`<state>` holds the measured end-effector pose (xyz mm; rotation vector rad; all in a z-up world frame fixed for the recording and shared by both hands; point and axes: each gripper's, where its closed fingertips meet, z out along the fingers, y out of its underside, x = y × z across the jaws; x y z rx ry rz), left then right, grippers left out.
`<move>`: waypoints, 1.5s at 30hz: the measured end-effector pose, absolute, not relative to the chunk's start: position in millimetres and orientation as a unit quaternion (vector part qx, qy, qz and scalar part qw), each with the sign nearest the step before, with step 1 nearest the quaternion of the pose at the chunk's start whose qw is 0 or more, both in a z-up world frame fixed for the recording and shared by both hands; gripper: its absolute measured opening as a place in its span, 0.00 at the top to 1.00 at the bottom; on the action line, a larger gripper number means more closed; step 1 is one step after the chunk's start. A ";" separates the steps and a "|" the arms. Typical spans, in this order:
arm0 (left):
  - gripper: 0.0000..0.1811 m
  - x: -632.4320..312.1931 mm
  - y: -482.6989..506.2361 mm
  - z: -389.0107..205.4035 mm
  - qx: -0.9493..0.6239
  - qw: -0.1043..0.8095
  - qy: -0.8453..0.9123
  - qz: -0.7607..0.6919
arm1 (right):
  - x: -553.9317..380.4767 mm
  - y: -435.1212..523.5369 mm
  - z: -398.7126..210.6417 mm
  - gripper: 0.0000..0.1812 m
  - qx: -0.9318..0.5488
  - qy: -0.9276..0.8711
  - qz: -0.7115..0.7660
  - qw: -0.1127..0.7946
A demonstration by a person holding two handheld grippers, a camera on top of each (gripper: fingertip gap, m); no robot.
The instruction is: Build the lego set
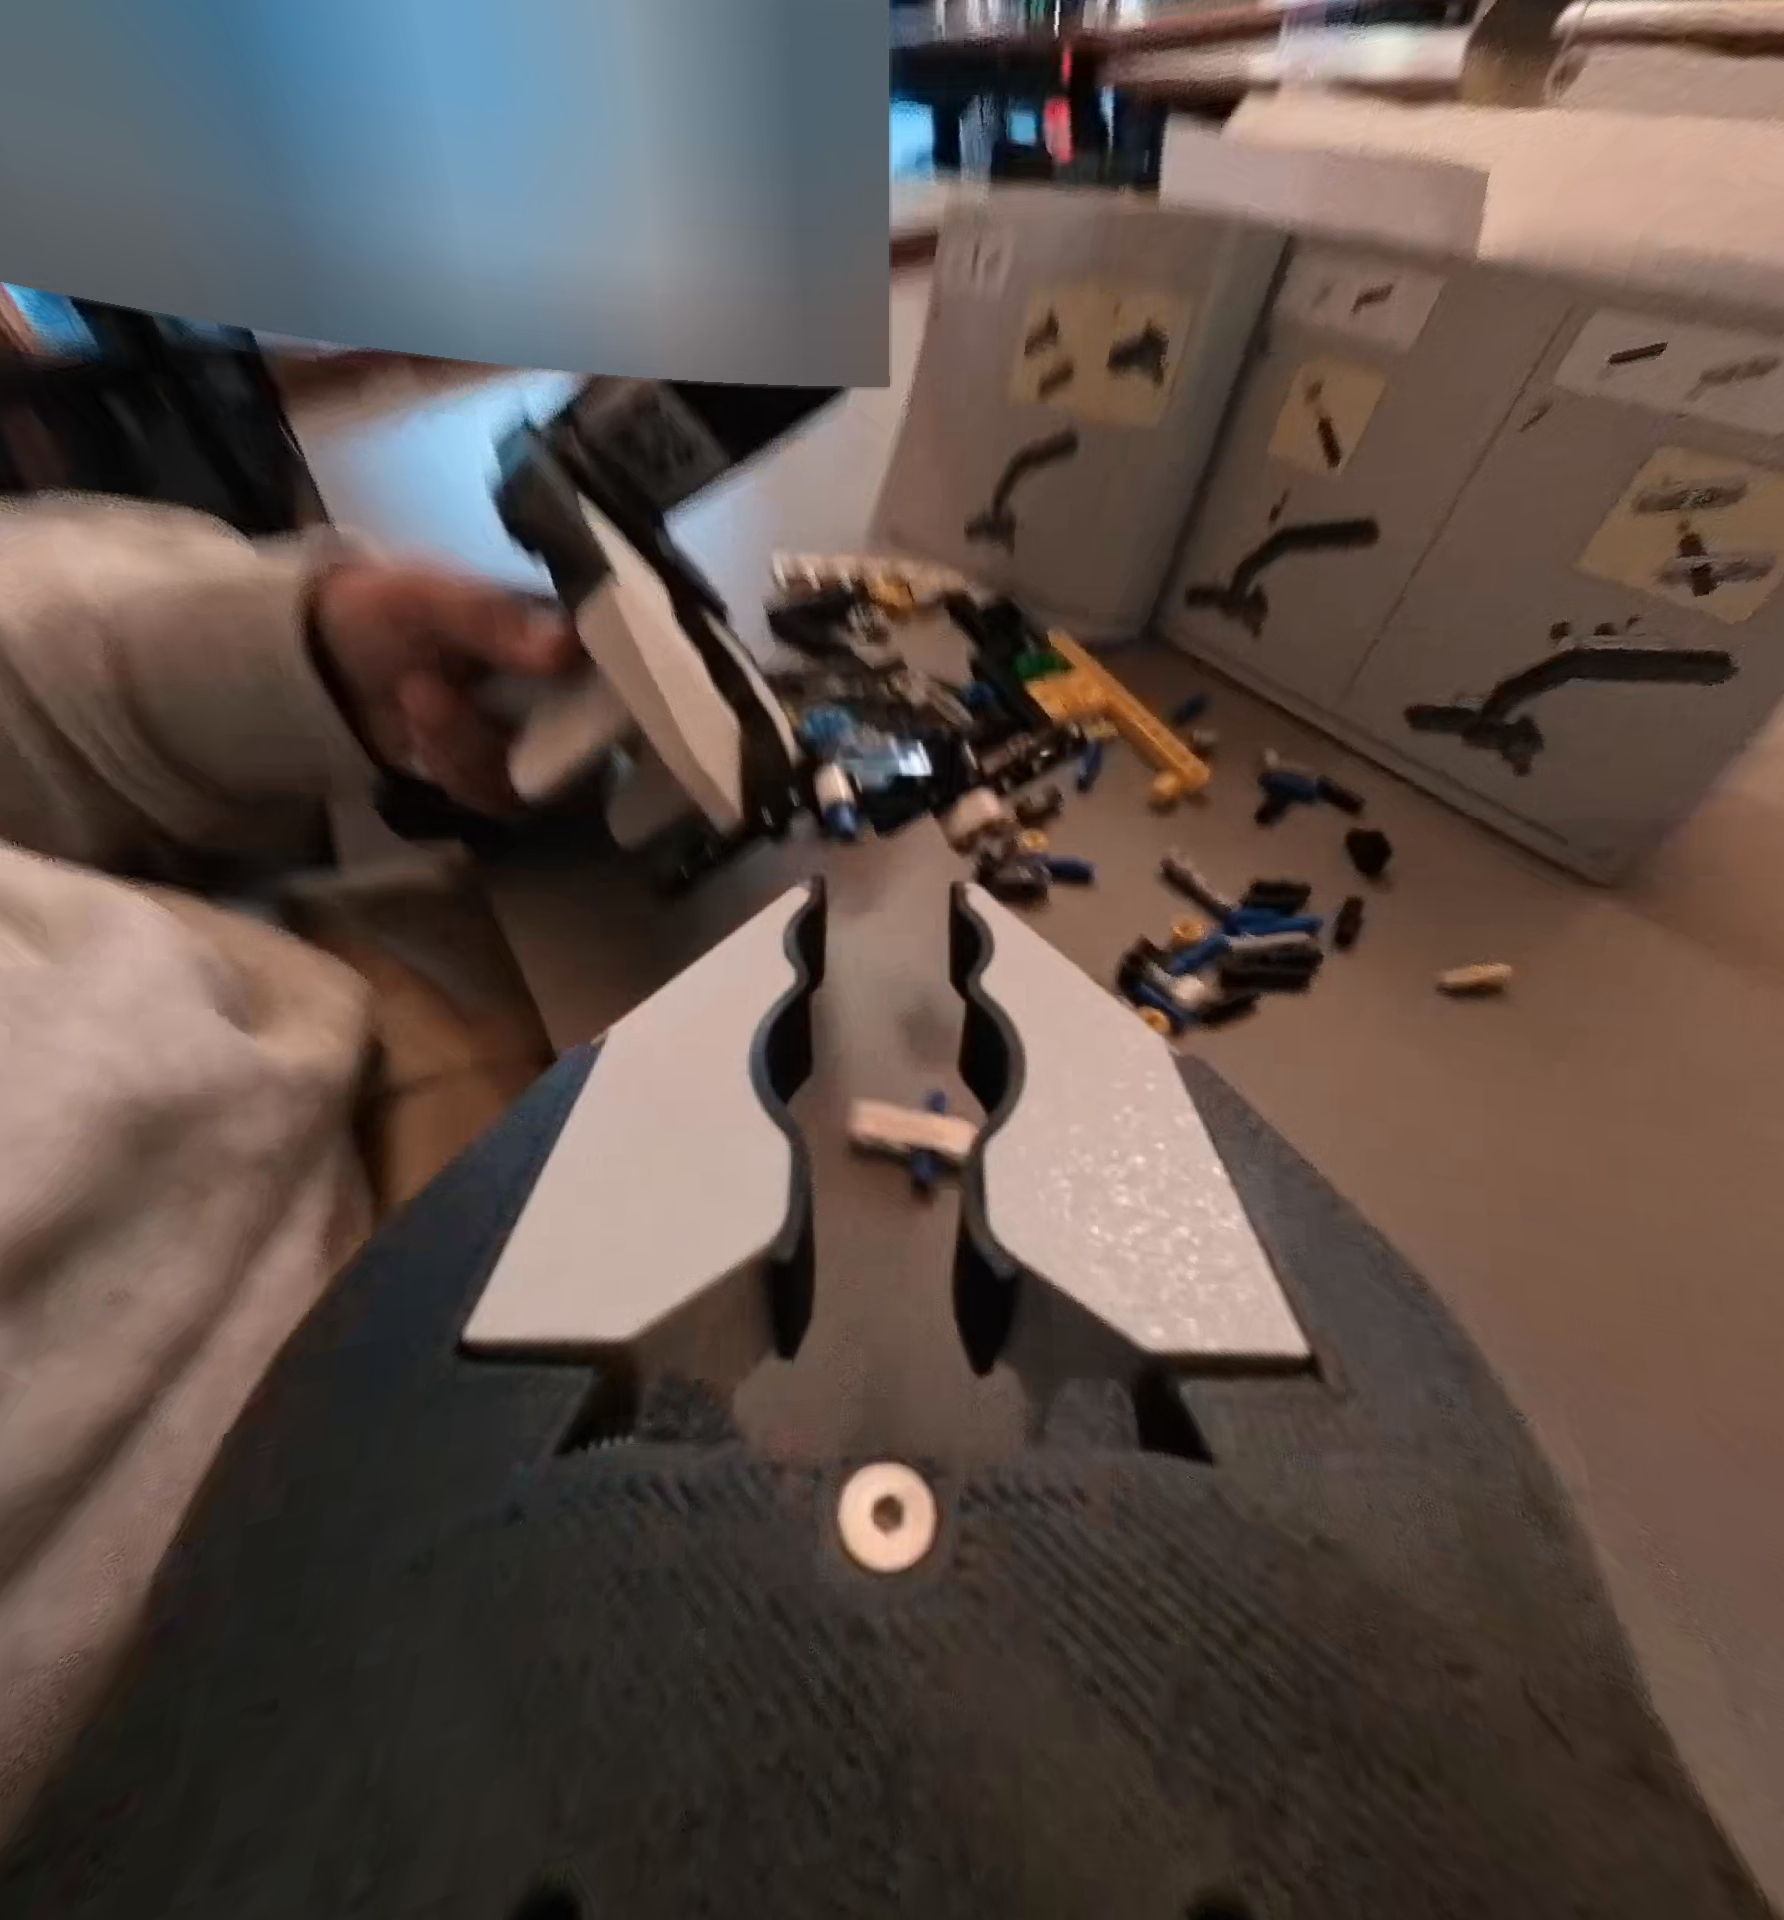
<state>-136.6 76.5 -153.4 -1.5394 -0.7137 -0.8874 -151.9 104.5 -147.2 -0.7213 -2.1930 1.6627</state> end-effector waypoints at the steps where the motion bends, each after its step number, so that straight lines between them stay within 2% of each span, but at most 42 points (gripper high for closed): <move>1: 0.97 -134.8 77.3 -151.7 -0.660 0.581 -0.295 -0.373 | -150.3 101.2 -138.7 0.89 -0.268 -0.734 0.613 0.114; 6: 0.97 -132.4 80.8 -139.2 -0.661 0.629 -0.253 -0.321 | -143.9 90.4 -129.6 0.87 -0.347 -0.622 0.697 -0.086; 11: 0.97 -124.9 87.9 -135.9 -0.664 0.639 -0.233 -0.311 | -142.9 86.4 -129.2 0.86 -0.367 -0.577 0.712 -0.156; 16: 0.97 -121.4 93.2 -139.2 -0.671 0.630 -0.235 -0.311 | -140.1 80.2 -128.2 0.88 -0.364 -0.568 0.718 -0.169; 19: 0.97 -118.2 95.0 -139.6 -0.676 0.628 -0.230 -0.310 | -138.9 79.3 -127.5 0.96 -0.361 -0.565 0.722 -0.173; 22: 0.96 -120.4 94.1 -137.4 -0.664 0.634 -0.237 -0.316 | -139.5 80.4 -125.1 0.97 -0.360 -0.559 0.726 -0.175; 27: 0.91 -125.6 92.1 -132.9 -0.641 0.646 -0.254 -0.328 | -141.8 82.8 -121.4 0.97 -0.365 -0.537 0.737 -0.185; 30: 0.93 -124.3 94.1 -133.6 -0.643 0.645 -0.254 -0.325 | -141.4 80.9 -121.3 0.97 -0.368 -0.530 0.739 -0.193; 31: 0.97 -123.3 94.4 -133.0 -0.641 0.645 -0.253 -0.329 | -141.1 80.1 -121.5 0.97 -0.369 -0.529 0.739 -0.195; 40: 0.97 -123.5 92.4 -127.5 -0.620 0.652 -0.255 -0.354 | -141.4 81.4 -119.7 0.97 -0.366 -0.529 0.742 -0.191; 42: 0.97 -124.8 90.3 -124.1 -0.604 0.656 -0.257 -0.373 | -143.9 86.5 -117.2 0.93 -0.366 -0.529 0.744 -0.179; 45: 0.97 -125.1 89.2 -122.8 -0.598 0.656 -0.257 -0.381 | -144.6 90.1 -115.3 0.93 -0.362 -0.533 0.746 -0.171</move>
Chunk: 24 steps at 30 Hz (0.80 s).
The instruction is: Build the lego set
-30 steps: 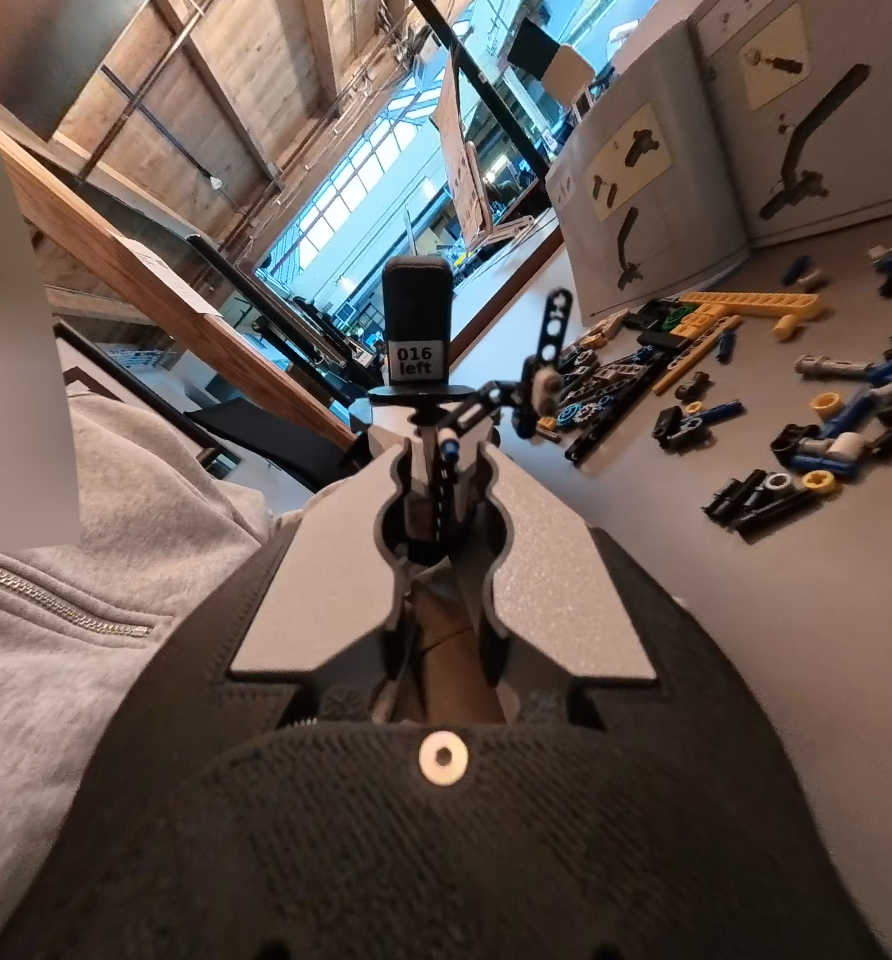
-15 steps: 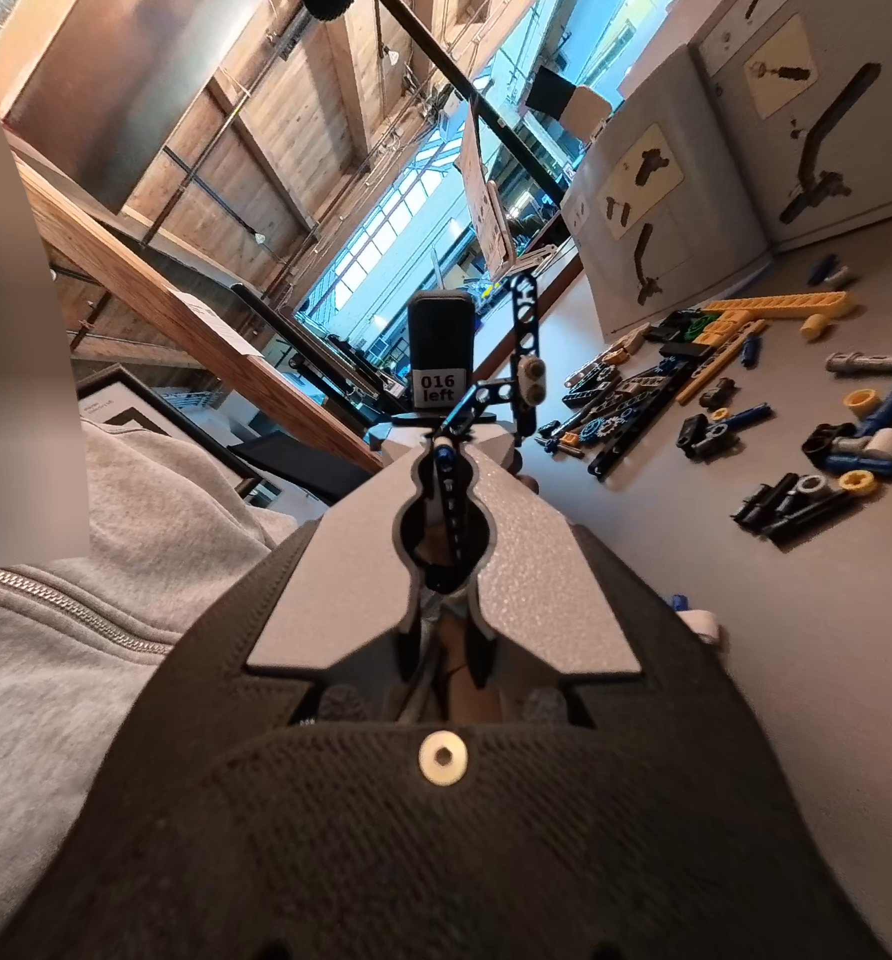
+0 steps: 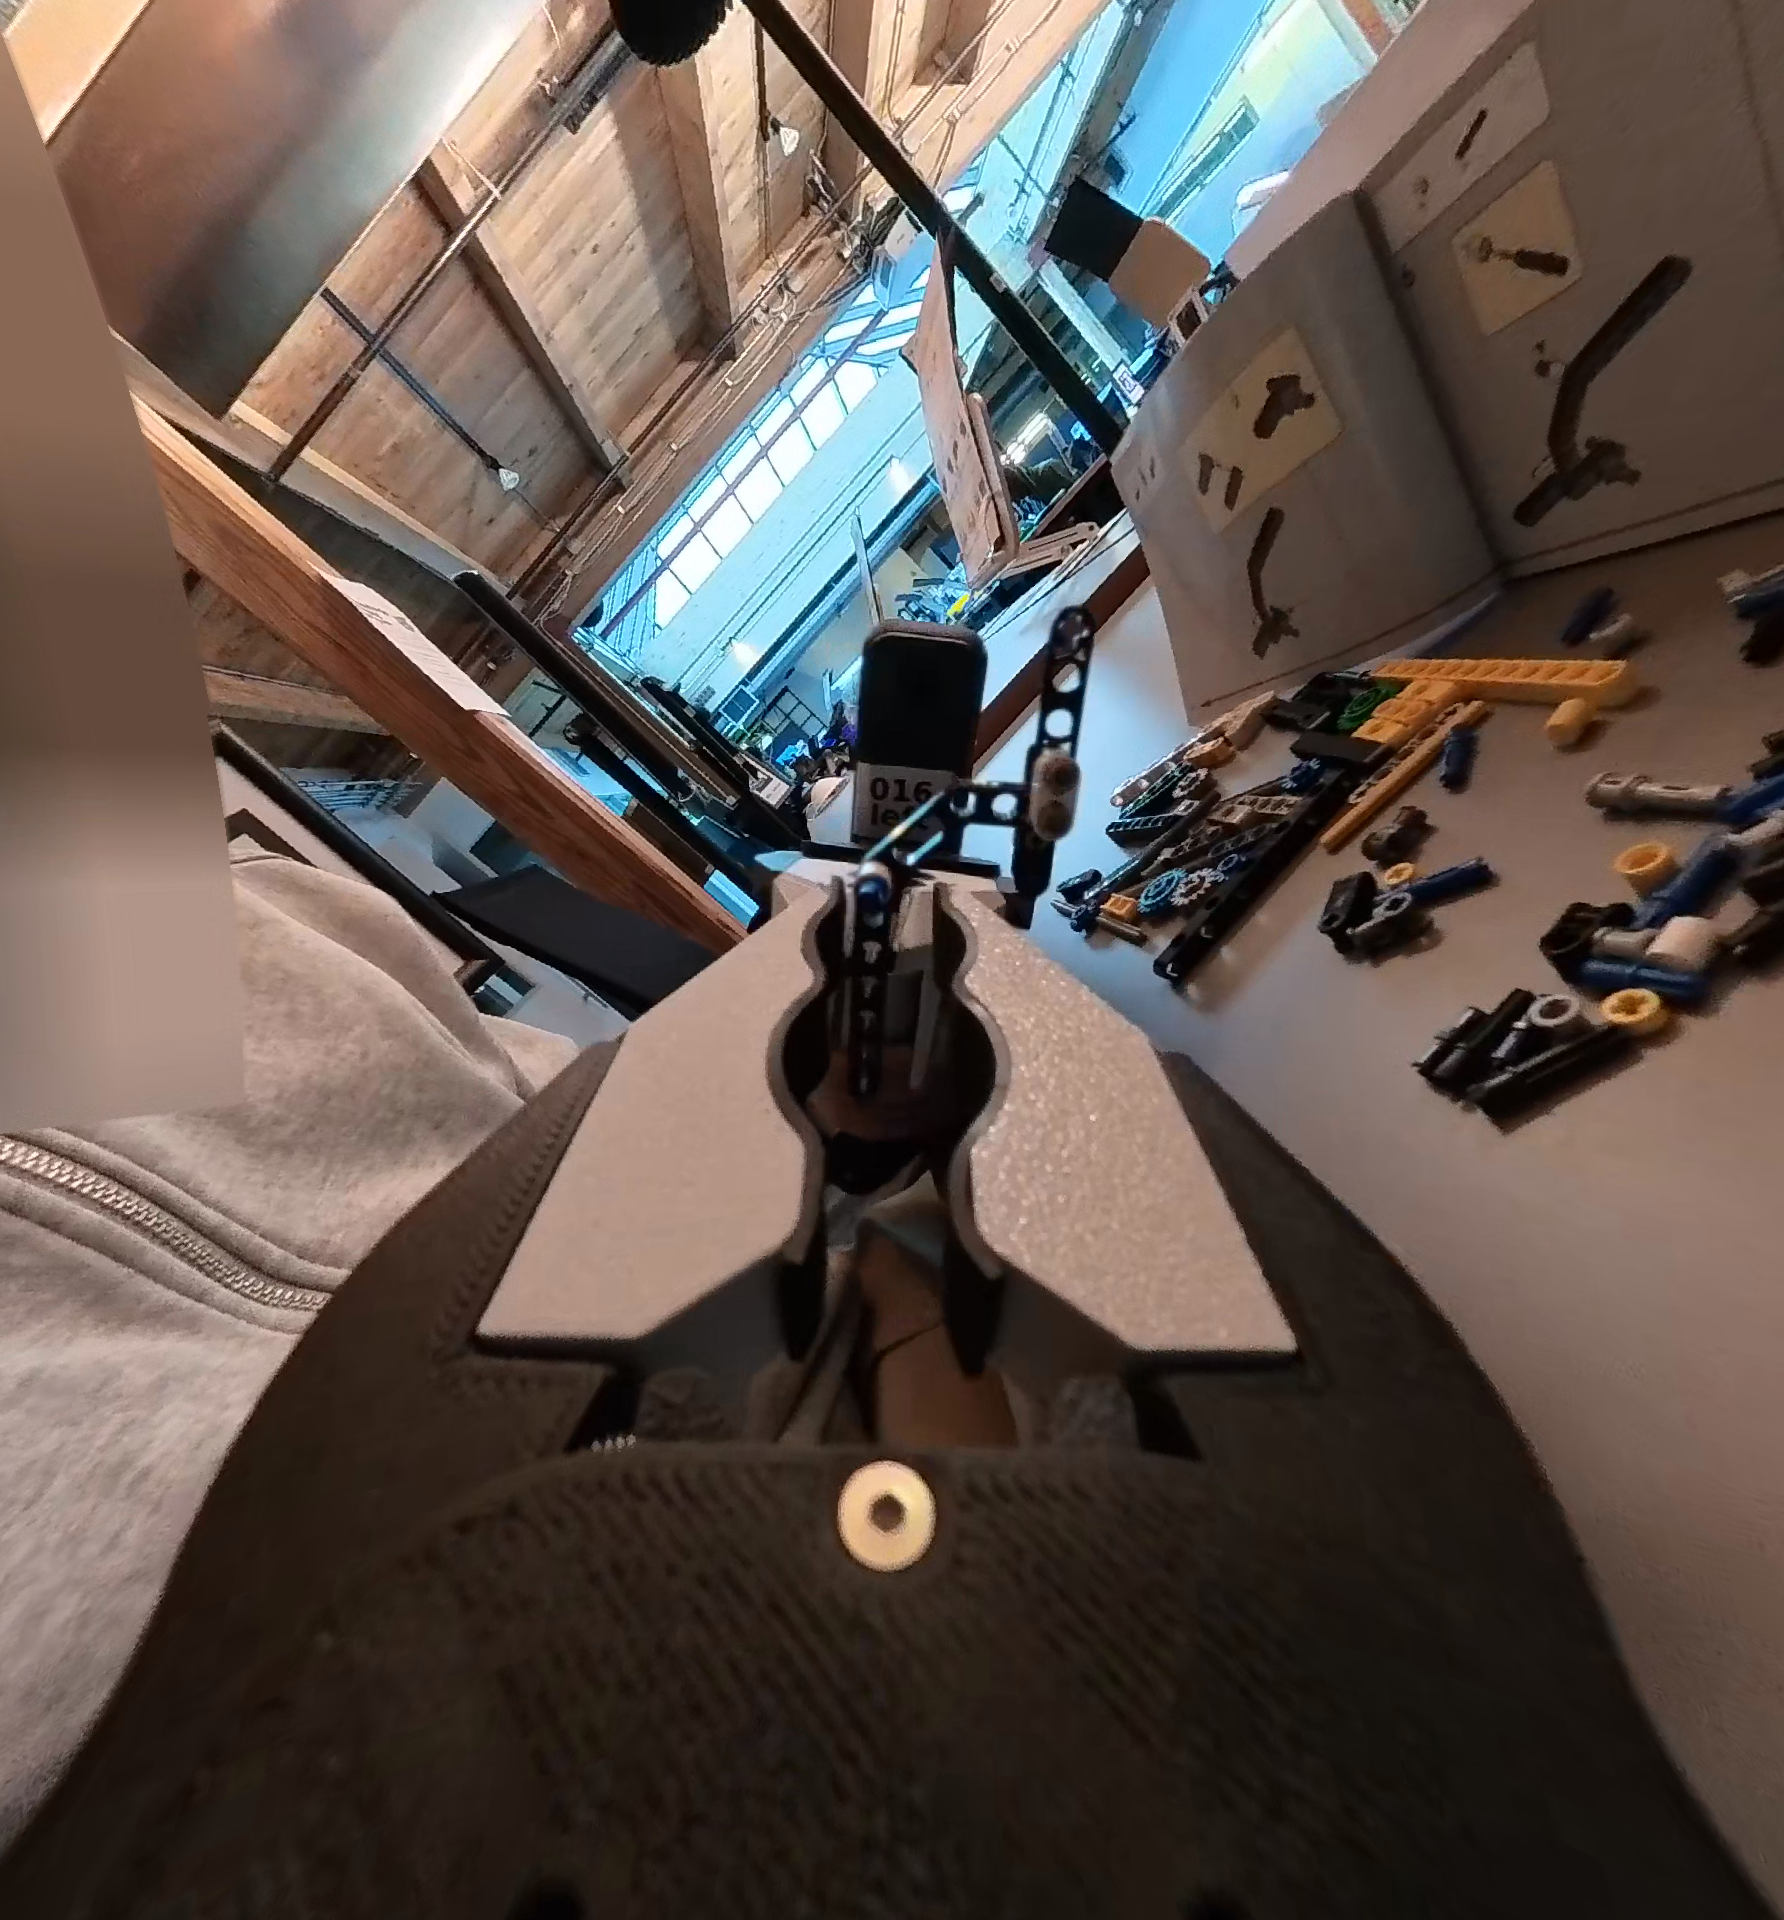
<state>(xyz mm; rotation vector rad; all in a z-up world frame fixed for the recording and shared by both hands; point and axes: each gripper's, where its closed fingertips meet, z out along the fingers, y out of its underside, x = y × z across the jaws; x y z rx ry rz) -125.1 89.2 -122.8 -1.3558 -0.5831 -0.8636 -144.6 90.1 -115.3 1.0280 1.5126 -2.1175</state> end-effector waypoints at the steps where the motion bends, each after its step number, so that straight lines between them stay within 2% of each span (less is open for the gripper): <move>1: 0.97 -124.5 90.1 -123.8 -0.602 0.654 -0.257 -0.379 | -143.3 88.3 -115.3 0.91 0.360 0.534 -0.745 0.174; 4: 0.97 -121.3 92.2 -125.4 -0.610 0.649 -0.253 -0.378 | -139.1 81.9 -116.1 0.91 0.354 0.541 -0.742 0.180; 7: 0.97 -120.7 92.4 -125.0 -0.608 0.649 -0.253 -0.381 | -139.3 82.6 -116.9 0.96 0.355 0.541 -0.741 0.179; 24: 0.97 -122.1 92.2 -124.5 -0.604 0.654 -0.257 -0.376 | -136.8 82.0 -117.5 0.98 0.360 0.542 -0.735 0.193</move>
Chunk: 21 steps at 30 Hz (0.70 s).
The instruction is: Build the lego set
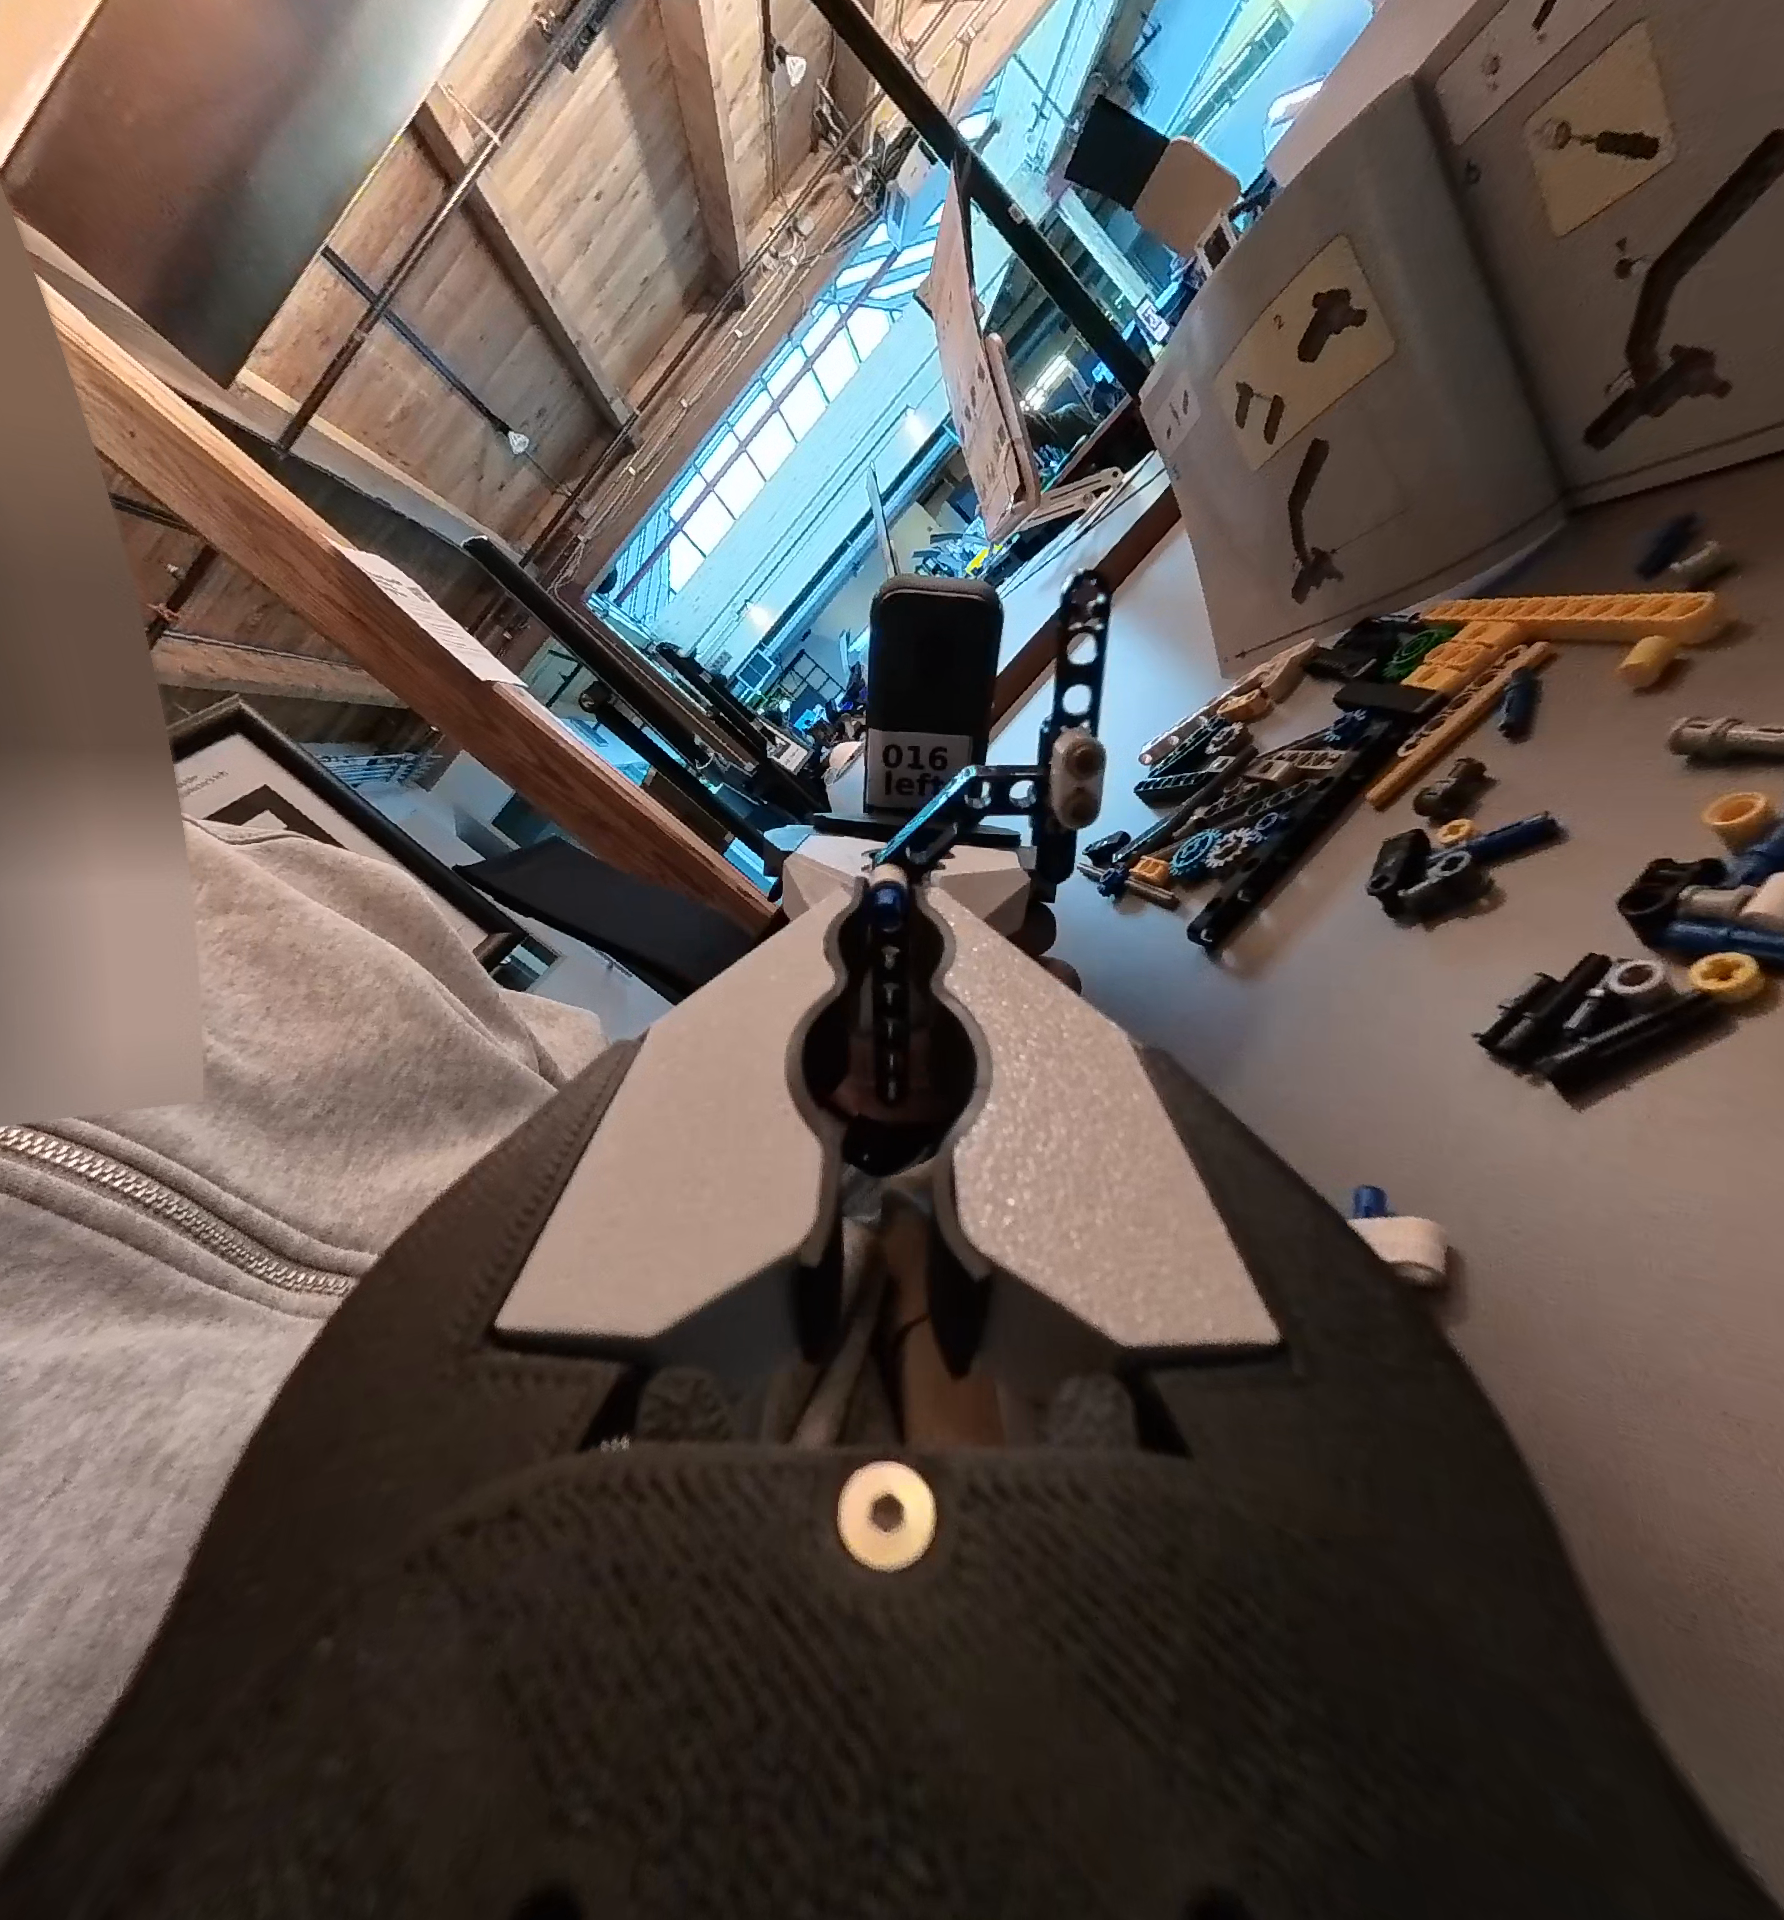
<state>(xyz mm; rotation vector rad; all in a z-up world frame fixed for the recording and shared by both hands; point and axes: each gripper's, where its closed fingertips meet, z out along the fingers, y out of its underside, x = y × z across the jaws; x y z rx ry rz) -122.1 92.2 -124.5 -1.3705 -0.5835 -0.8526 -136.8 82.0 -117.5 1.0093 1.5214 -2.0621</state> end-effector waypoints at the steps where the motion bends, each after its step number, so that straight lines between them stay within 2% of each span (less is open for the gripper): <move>1: 0.97 -122.3 92.1 -124.4 -0.604 0.654 -0.258 -0.375 | -136.8 81.9 -117.6 0.98 0.360 0.541 -0.735 0.193; 21: 0.97 -123.5 91.4 -126.4 -0.609 0.648 -0.261 -0.375 | -137.6 82.6 -119.9 0.98 0.366 0.549 -0.728 0.188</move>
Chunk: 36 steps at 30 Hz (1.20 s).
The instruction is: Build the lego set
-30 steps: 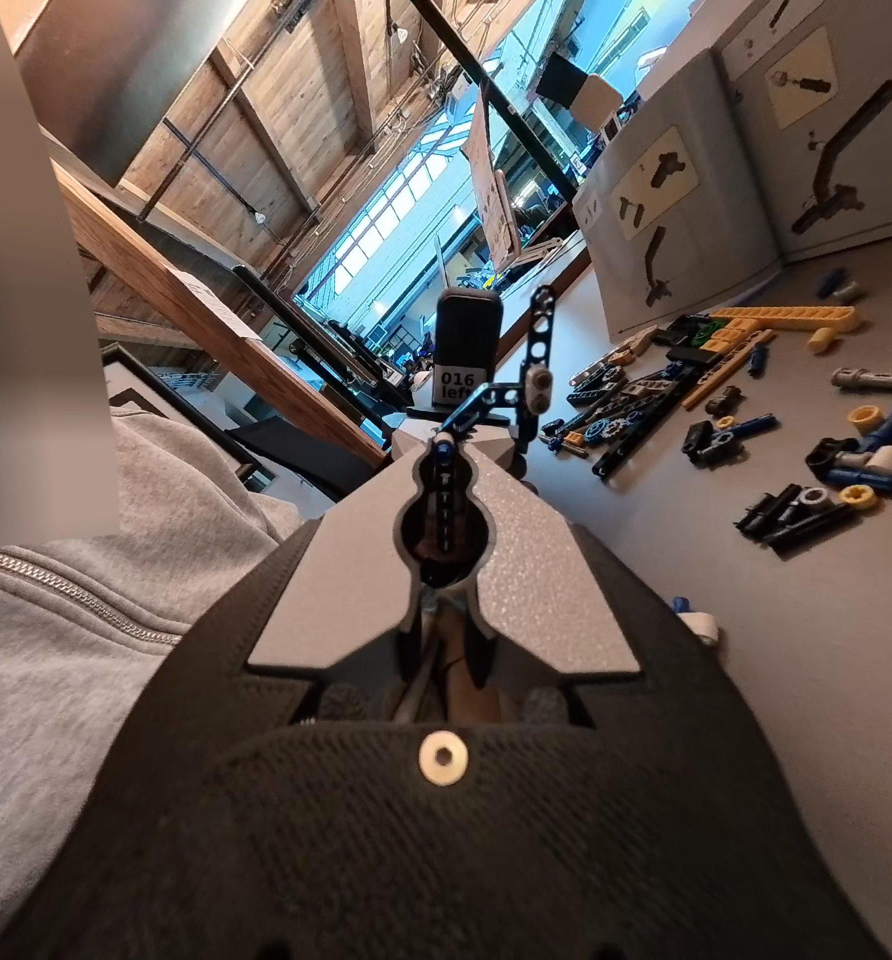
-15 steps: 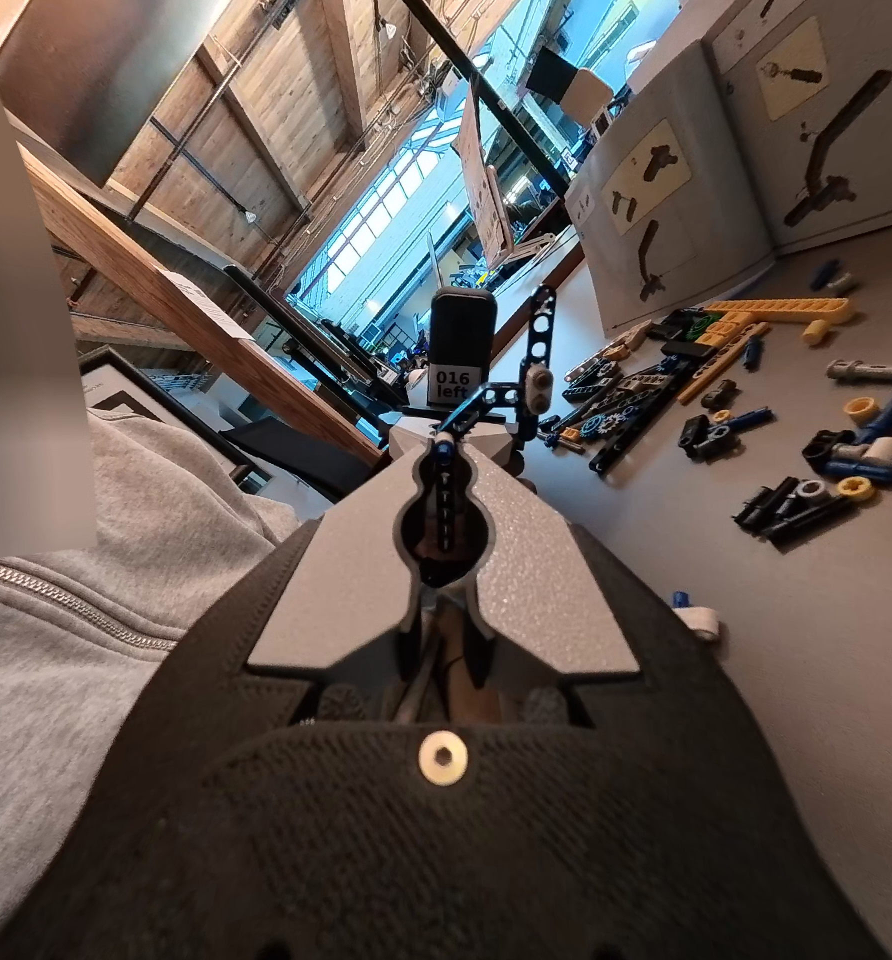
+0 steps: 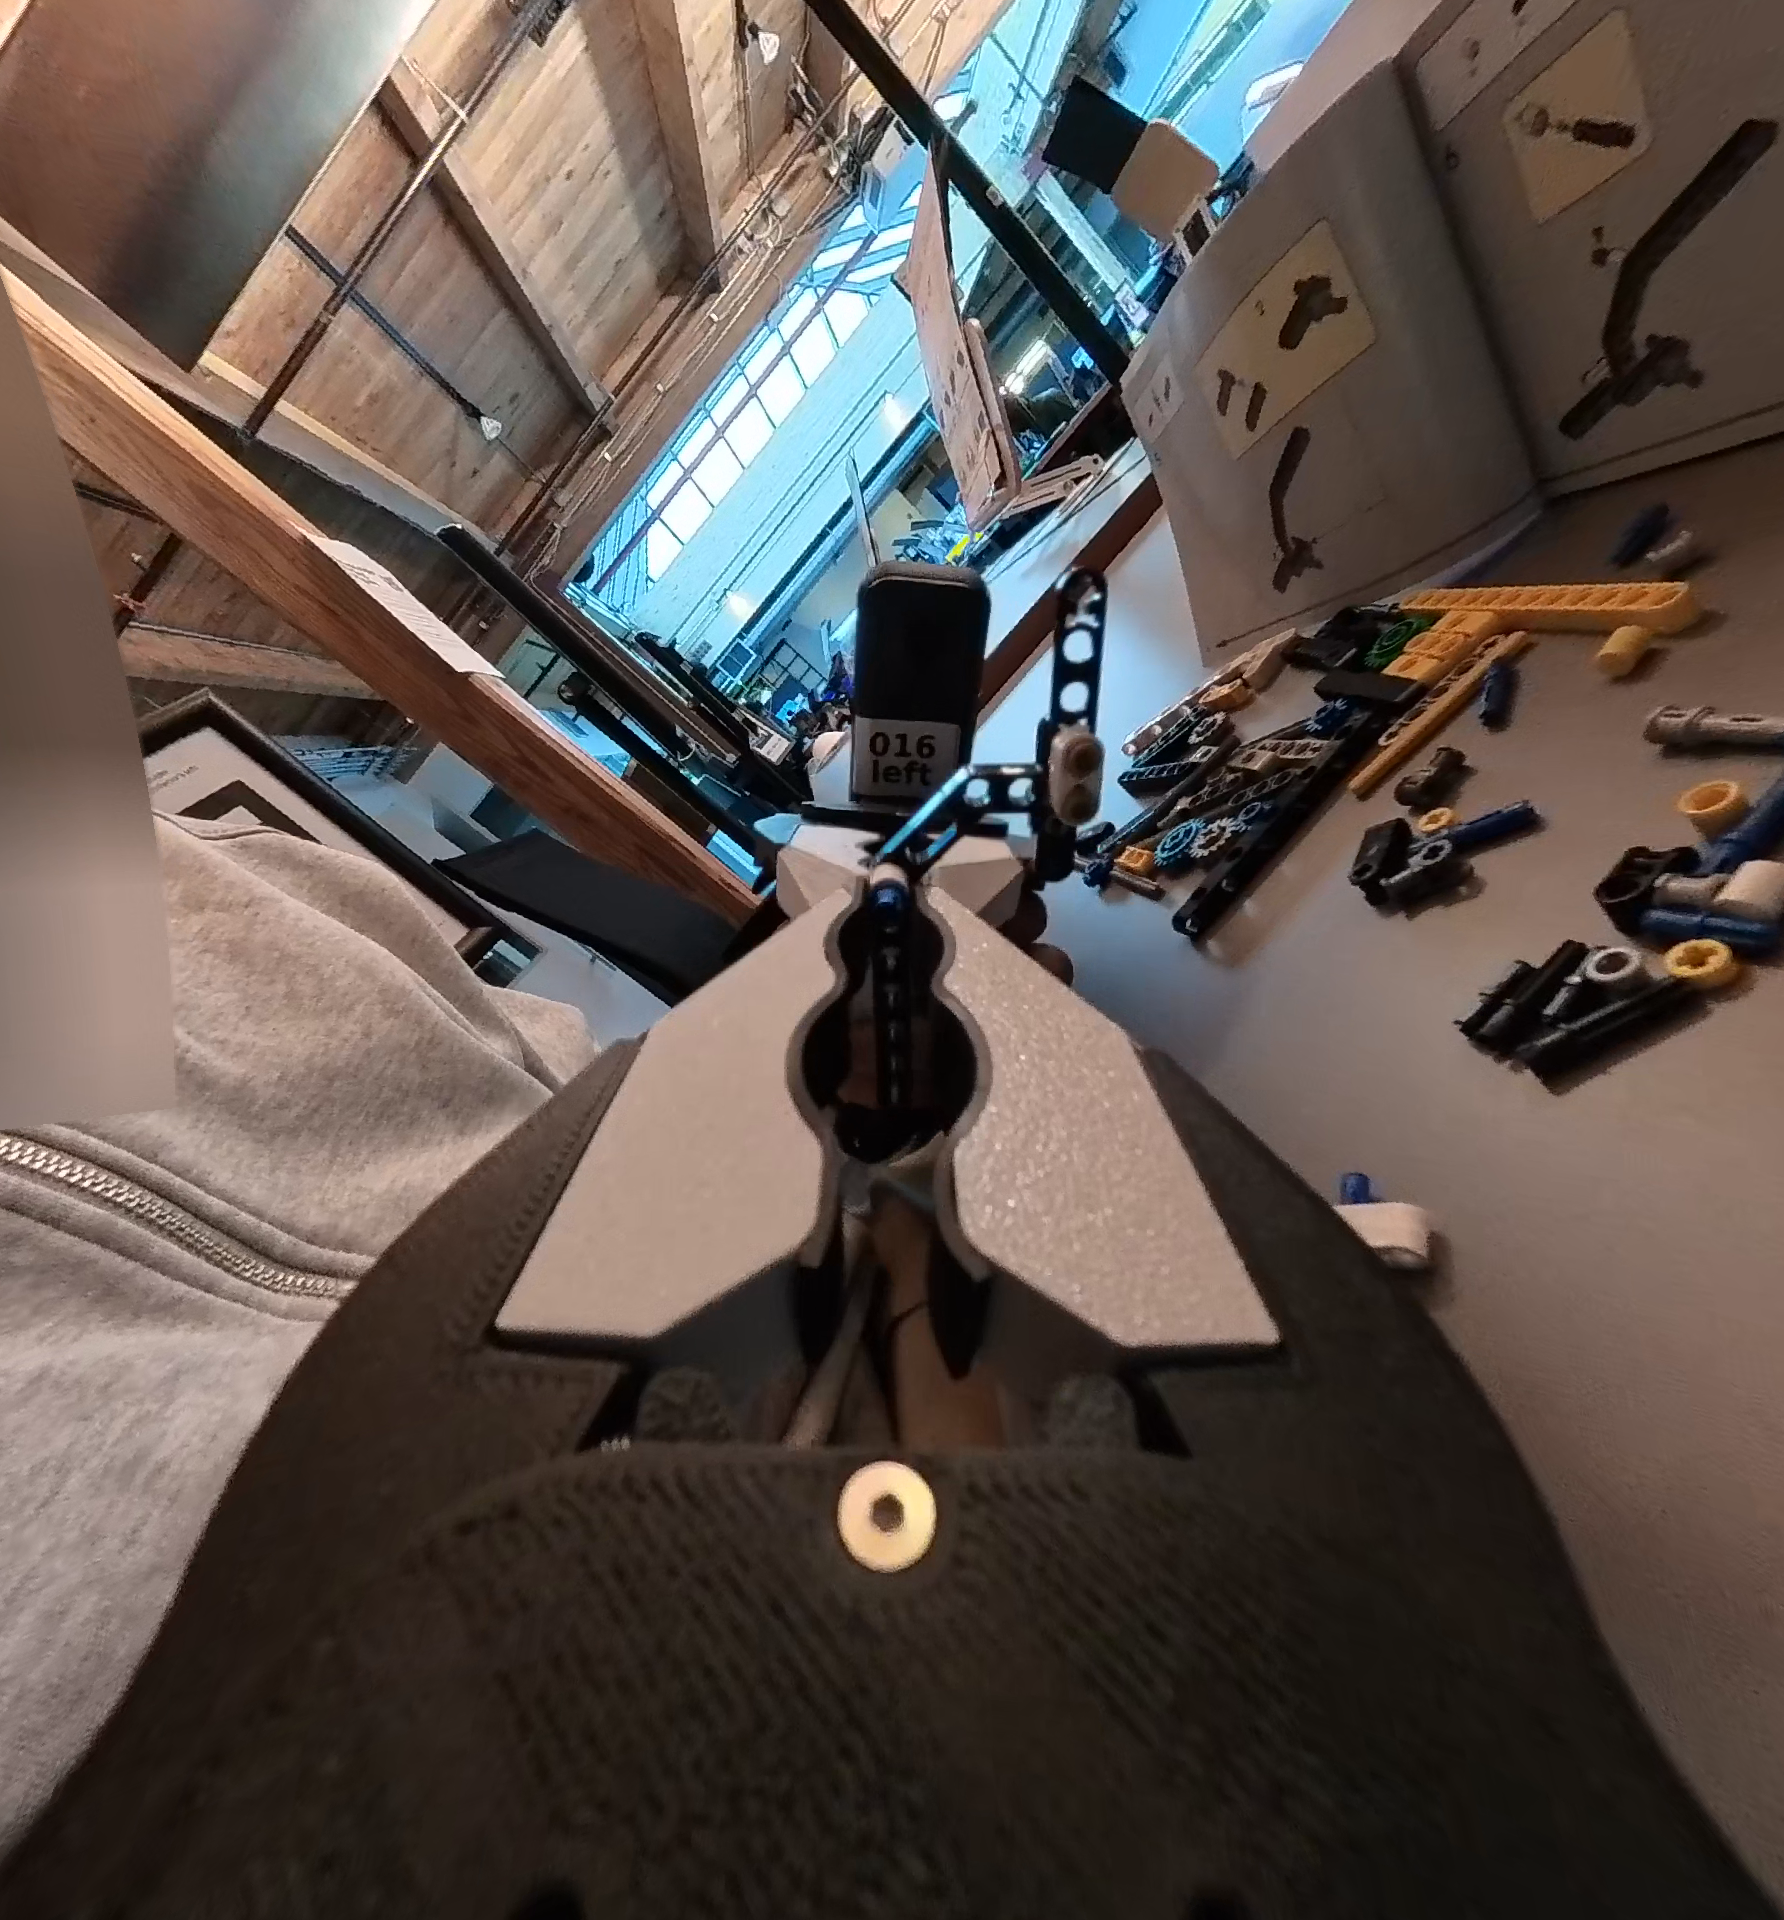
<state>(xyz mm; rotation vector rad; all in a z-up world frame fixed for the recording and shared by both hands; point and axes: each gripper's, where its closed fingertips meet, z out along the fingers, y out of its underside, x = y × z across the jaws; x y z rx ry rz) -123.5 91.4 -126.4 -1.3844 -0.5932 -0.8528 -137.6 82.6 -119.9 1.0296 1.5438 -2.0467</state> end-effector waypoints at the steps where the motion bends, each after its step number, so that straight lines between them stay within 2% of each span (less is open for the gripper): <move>1: 0.97 -122.9 92.0 -127.1 -0.612 0.647 -0.260 -0.372 | -137.8 83.0 -120.0 0.98 0.366 0.548 -0.728 0.189; 36: 0.97 -125.0 92.5 -126.7 -0.608 0.652 -0.268 -0.366 | -138.2 81.7 -121.6 0.97 0.369 0.555 -0.724 0.181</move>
